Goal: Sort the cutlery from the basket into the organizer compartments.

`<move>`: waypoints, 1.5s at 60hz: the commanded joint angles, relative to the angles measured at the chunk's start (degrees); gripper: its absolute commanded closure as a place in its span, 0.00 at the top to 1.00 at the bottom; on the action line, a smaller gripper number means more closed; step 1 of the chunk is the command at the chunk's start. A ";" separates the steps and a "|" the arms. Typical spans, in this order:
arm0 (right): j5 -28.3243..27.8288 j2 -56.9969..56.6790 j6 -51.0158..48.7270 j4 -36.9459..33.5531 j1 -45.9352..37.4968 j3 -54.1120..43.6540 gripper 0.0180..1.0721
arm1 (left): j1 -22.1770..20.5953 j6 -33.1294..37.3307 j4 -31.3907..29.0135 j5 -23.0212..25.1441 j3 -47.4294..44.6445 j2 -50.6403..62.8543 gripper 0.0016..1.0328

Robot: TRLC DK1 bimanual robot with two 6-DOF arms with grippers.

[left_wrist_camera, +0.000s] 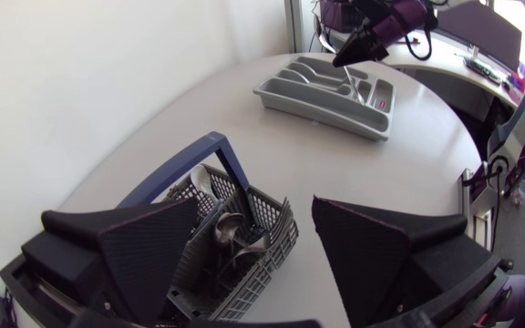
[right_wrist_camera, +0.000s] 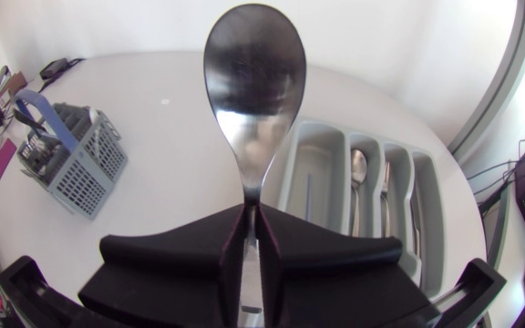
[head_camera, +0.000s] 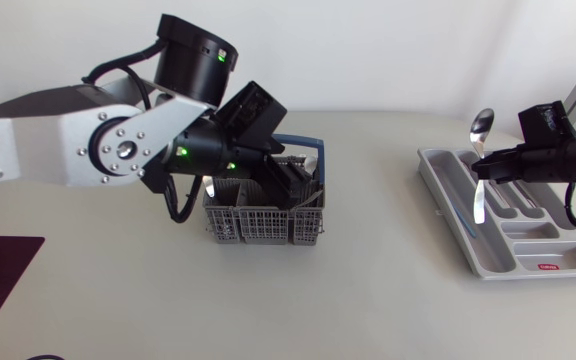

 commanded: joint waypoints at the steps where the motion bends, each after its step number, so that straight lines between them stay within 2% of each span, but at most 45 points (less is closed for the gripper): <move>1: -0.90 4.06 -3.69 -0.57 -3.36 3.57 0.10 | -1.82 3.60 -0.33 -2.35 -1.50 -0.20 0.84; 12: -0.90 14.08 -7.11 -4.35 -8.19 13.24 0.10 | -3.40 5.18 -1.74 -5.07 -1.58 -0.64 0.84; 29: 2.61 27.88 -7.99 -5.84 -8.63 24.75 0.10 | -4.55 7.38 -2.18 -7.00 -4.13 -2.75 0.84; 48: 4.72 38.07 -6.85 -6.02 -8.54 32.05 0.10 | -4.55 9.05 -1.30 -7.09 -8.35 -5.91 0.84; 72: 6.13 44.84 -5.62 -6.02 -8.28 34.33 0.12 | -5.86 8.69 -0.95 -7.53 -11.25 -7.49 0.84; 78: 6.13 45.63 -5.00 -5.93 -8.28 34.33 0.19 | -7.09 8.69 -0.07 -9.03 -12.48 -7.58 0.84; 86: 6.83 46.33 -4.56 -5.49 -8.28 34.42 0.21 | -9.12 8.61 2.66 -11.31 -14.68 -7.93 0.84; 90: 6.83 46.16 -4.56 -5.32 -8.28 34.25 0.29 | -10.61 8.69 5.56 -13.24 -16.70 -7.93 0.84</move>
